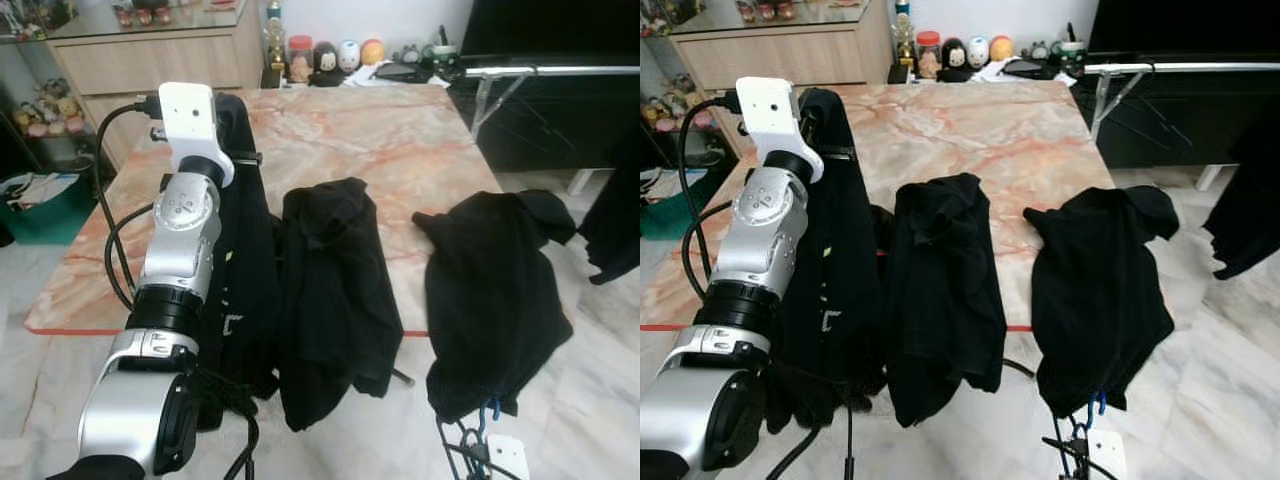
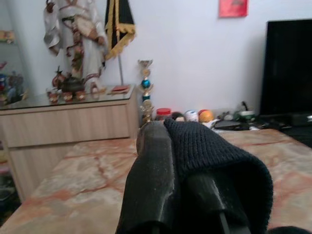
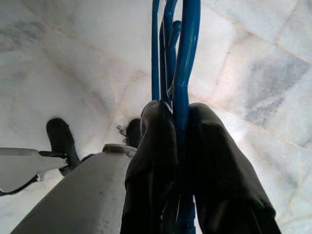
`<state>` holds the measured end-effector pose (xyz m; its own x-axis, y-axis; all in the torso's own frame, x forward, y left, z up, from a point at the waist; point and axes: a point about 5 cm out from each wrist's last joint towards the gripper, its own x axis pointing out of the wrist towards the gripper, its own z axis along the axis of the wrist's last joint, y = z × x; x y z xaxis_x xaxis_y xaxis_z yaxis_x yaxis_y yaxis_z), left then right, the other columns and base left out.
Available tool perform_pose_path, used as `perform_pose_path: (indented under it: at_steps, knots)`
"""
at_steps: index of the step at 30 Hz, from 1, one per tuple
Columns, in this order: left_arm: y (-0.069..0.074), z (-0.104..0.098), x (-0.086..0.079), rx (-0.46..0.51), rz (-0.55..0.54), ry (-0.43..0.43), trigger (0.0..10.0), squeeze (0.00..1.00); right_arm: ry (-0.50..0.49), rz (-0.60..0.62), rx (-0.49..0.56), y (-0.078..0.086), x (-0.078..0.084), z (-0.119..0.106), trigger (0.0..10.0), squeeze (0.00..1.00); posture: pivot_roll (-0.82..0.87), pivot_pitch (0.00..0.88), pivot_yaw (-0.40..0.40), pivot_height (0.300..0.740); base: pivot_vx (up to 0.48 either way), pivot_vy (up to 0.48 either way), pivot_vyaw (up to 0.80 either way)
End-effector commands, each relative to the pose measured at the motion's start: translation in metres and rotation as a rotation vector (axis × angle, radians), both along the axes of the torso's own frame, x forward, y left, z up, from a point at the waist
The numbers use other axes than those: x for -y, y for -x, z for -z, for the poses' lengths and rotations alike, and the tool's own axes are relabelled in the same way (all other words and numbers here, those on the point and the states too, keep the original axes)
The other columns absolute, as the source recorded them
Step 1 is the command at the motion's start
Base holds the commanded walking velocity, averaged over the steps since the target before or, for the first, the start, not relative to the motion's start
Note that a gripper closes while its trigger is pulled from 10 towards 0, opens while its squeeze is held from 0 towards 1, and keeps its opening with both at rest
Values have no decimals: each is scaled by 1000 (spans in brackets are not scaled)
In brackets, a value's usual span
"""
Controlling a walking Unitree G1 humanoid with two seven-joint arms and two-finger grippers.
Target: Hang hanger
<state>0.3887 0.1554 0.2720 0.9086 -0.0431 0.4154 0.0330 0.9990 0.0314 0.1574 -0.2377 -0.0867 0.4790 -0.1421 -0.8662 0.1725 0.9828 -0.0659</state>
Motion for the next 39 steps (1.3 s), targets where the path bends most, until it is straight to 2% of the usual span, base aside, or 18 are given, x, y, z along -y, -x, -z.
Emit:
perform_pose_path:
  at_steps: [1, 15, 18, 19, 21, 22, 23, 24, 25, 28, 32, 38, 39]
  knots:
    - [1, -15, 3, 64, 3, 0, 10000, 0, -3, 7, 0, 2, 1, 0, 10000, 0, -22, 0, 41, 740, 360, 0, 0]
    - [0, -30, 2, 110, 7, -10, 10000, 0, -6, -1, -4, 2, 0, 1, 10000, 0, -19, 0, 42, 740, 370, 0, 0]
    - [-1, -25, 5, 77, 36, -31, 10000, 0, -7, -3, -5, 2, 0, 1, 10000, 0, -19, 0, 42, 740, 270, 0, 0]
    - [-4, -6, 14, -19, 99, -112, 10000, 0, -7, -4, -5, 2, 0, 1, 10000, 0, -19, 0, 42, 740, 0, 0, 0]
    - [-3, 14, 19, -108, 141, -173, 10000, 0, -8, -5, -5, 2, 0, 1, 10000, 0, -15, 0, 43, 740, 0, 0, 0]
    - [-3, 21, 21, -143, 155, -186, 10000, 0, -8, -5, -5, 2, 0, 1, 10000, 0, -15, 0, 43, 740, 0, 0, 0]
    - [0, 38, 23, -220, 170, -193, 10000, 0, -8, -6, -6, 2, 1, 1, 10000, 0, -18, 0, 43, 740, 0, 0, 0]
    - [0, 38, 23, -220, 170, -193, 10000, 0, -8, -6, -6, 2, 1, 1, 10000, 0, -18, 0, 43, 740, 0, 0, 0]
    - [3, 54, 25, -293, 190, -235, 10000, 0, -8, -10, -7, 2, 1, 1, 10000, 0, -11, 0, 39, 740, 0, 0, 0]
    - [8, 79, 27, -398, 219, -298, 10000, 0, -8, -16, -10, 2, 1, 1, 10000, 0, -11, 0, 39, 740, 0, 0, 0]
    - [17, 96, 30, -460, 259, -334, 10000, 0, -7, -18, -11, 2, 1, 1, 10000, 0, -16, 0, 40, 740, 0, 0, 0]
    - [30, 106, 34, -510, 301, -366, 10000, 0, -6, -22, -14, 2, 1, 1, 10000, 0, -12, 0, 37, 740, 0, 0, 0]
    - [32, 108, 35, -516, 306, -370, 10000, 420, -7, -24, -14, 2, 1, 1, 10000, 0, -12, 0, 37, 740, 0, 0, 0]
